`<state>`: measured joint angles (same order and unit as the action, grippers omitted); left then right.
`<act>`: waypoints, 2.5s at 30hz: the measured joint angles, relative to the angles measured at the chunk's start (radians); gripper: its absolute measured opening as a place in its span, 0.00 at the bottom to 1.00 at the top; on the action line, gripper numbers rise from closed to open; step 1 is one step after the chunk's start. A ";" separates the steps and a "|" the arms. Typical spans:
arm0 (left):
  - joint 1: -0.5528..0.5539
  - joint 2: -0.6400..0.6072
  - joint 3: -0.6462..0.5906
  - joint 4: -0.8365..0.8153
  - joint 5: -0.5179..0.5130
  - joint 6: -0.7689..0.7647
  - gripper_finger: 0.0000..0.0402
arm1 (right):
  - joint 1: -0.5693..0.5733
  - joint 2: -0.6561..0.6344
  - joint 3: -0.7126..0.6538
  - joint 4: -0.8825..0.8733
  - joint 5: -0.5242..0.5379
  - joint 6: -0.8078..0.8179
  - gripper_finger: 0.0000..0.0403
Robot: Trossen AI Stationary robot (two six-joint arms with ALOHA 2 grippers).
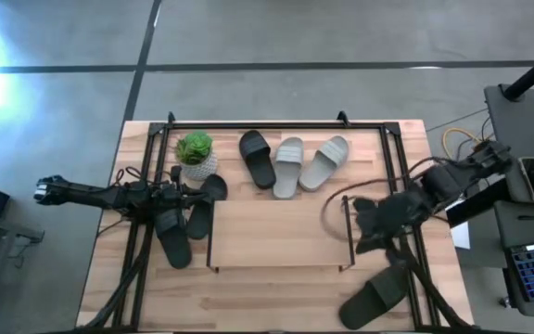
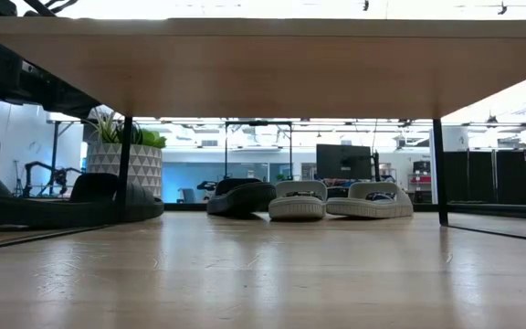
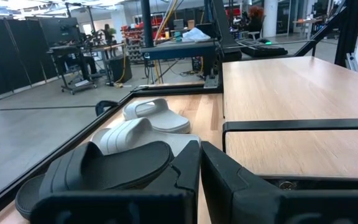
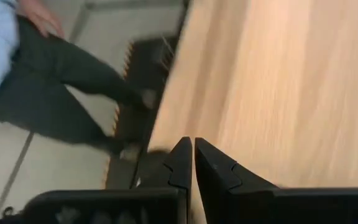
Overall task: Pick and place slides into the shelf
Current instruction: Put the black slide under the shelf
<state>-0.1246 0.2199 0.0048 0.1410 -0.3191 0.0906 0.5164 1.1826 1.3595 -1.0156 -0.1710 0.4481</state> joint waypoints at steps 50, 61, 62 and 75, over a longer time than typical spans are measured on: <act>0.000 0.000 0.000 0.007 0.000 0.000 0.00 | 0.400 0.952 0.630 0.189 0.435 1.493 0.03; 0.000 0.000 0.000 0.007 0.000 0.000 0.00 | 0.429 0.992 0.815 -0.403 0.168 1.645 0.10; 0.000 0.000 0.000 0.007 0.000 0.000 0.00 | 0.431 0.993 0.816 -0.406 0.138 1.650 0.13; 0.000 0.000 0.000 0.007 0.000 0.000 0.00 | 0.433 0.959 0.851 -0.215 0.453 1.610 0.32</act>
<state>-0.1249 0.2199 0.0048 0.1478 -0.3191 0.0906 0.9494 2.1413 2.2101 -1.2306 0.2818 2.0576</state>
